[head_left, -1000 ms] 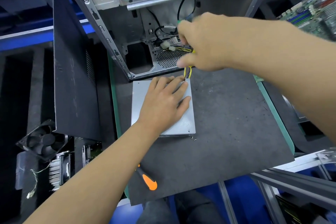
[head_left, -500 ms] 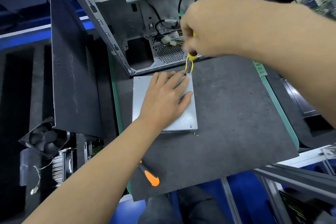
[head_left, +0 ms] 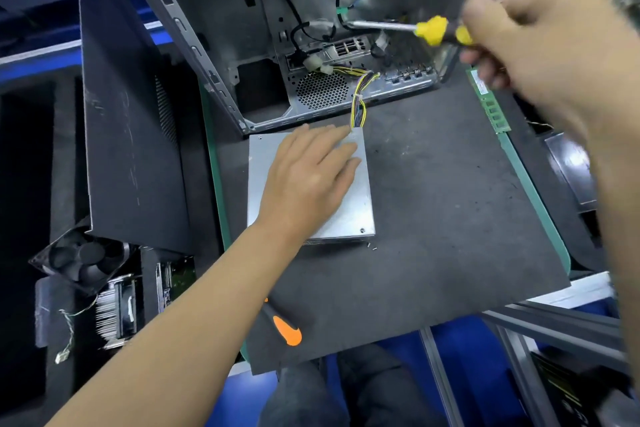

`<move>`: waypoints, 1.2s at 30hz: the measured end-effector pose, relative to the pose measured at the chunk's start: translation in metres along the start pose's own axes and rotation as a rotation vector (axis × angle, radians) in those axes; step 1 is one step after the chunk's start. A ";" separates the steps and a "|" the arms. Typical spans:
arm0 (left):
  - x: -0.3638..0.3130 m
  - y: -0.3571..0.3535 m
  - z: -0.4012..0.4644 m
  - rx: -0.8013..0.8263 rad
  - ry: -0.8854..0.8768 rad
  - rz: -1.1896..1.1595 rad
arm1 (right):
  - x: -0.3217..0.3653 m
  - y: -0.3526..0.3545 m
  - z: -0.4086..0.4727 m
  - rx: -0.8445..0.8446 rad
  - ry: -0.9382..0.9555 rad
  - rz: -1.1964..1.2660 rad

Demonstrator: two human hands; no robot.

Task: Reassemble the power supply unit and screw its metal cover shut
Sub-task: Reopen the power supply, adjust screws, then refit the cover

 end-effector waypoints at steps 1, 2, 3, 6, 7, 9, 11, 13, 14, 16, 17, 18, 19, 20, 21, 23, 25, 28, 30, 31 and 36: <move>-0.003 0.007 -0.004 -0.069 0.004 -0.036 | -0.019 -0.005 -0.021 -0.028 -0.088 0.151; -0.008 0.014 -0.011 -0.111 0.014 -0.082 | -0.039 -0.014 -0.044 -0.049 -0.178 0.280; -0.013 0.020 -0.024 -0.124 0.015 -0.123 | -0.058 -0.025 -0.067 -0.047 -0.277 0.368; -0.028 0.027 -0.085 0.005 0.035 -0.168 | -0.098 -0.058 -0.129 0.037 -0.430 0.270; -0.028 0.027 -0.104 0.068 0.079 -0.161 | -0.104 -0.067 -0.147 0.057 -0.435 0.214; -0.024 0.024 -0.133 0.141 0.213 -0.164 | -0.110 -0.083 -0.172 0.083 -0.416 0.148; -0.020 0.022 -0.149 0.134 0.339 -0.193 | -0.109 -0.095 -0.182 0.102 -0.368 0.107; -0.019 0.020 -0.153 0.103 0.435 -0.210 | -0.107 -0.101 -0.185 0.113 -0.338 0.095; -0.019 0.020 -0.154 0.100 0.480 -0.228 | -0.107 -0.101 -0.185 0.113 -0.334 0.086; -0.022 0.020 -0.151 0.109 0.564 -0.288 | -0.107 -0.099 -0.185 0.119 -0.324 0.073; -0.025 0.020 -0.147 0.109 0.601 -0.321 | -0.107 -0.098 -0.185 0.129 -0.326 0.068; -0.028 0.021 -0.142 0.104 0.631 -0.359 | -0.106 -0.097 -0.186 0.137 -0.330 0.062; -0.034 0.021 -0.135 0.096 0.658 -0.408 | -0.105 -0.095 -0.186 0.140 -0.333 0.061; -0.040 0.023 -0.128 0.089 0.690 -0.467 | -0.104 -0.093 -0.187 0.142 -0.336 0.063; -0.045 0.025 -0.120 0.082 0.733 -0.535 | -0.102 -0.092 -0.188 0.143 -0.333 0.067; -0.053 0.029 -0.102 0.056 0.847 -0.678 | -0.098 -0.090 -0.189 0.156 -0.325 0.066; -0.055 0.032 -0.086 0.022 0.937 -0.810 | -0.094 -0.087 -0.192 0.163 -0.319 0.066; -0.054 0.031 -0.071 0.037 0.981 -0.916 | -0.089 -0.083 -0.197 0.149 -0.309 0.069; -0.054 0.031 -0.071 0.047 0.928 -0.864 | -0.089 -0.084 -0.199 0.111 -0.305 0.067; -0.053 0.030 -0.075 0.051 0.900 -0.809 | -0.090 -0.087 -0.199 0.102 -0.307 0.060; -0.041 0.023 -0.115 0.121 0.903 -0.645 | -0.093 -0.118 -0.196 0.130 -0.155 -0.113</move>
Point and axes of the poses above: each hand's wrist, its own z-axis towards the middle knuckle, its own y-axis out of the back of the hand, x = y × z, the point moved 2 cm from there along z, towards the middle knuckle, and after that the axes turned 11 degrees about y, right-handed, at the moved point
